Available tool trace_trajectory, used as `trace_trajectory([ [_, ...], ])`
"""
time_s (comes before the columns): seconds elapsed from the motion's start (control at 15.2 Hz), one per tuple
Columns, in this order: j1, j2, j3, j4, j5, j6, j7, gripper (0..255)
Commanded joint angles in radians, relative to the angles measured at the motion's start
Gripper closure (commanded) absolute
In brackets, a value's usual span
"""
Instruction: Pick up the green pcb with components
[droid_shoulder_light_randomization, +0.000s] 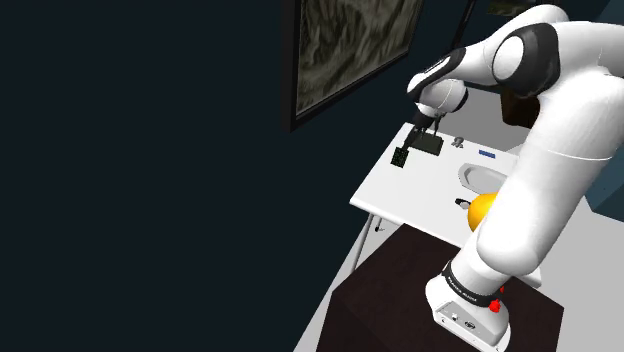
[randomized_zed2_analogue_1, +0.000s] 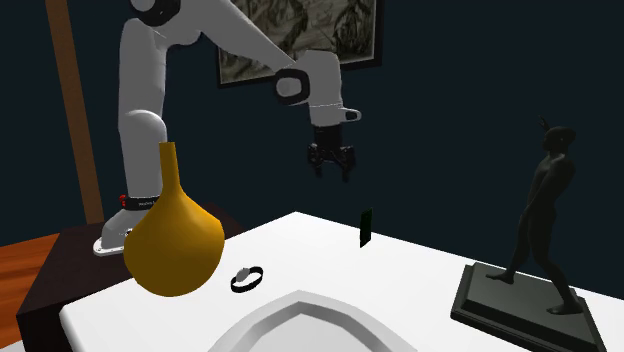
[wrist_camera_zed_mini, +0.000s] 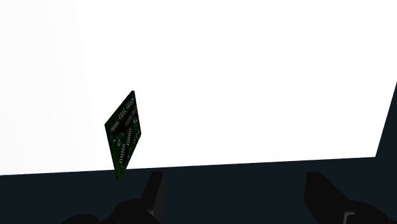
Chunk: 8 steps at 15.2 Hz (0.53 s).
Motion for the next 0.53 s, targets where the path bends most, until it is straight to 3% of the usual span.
trace_trajectory([
  [0.0,-0.045,0.111,0.021,0.07,0.121,-0.014,-0.107,0],
  [0.2,-0.143,0.252,0.075,0.185,0.237,-0.048,-0.213,0],
  [0.46,-0.268,0.421,0.144,0.355,0.336,-0.097,-0.301,0],
])
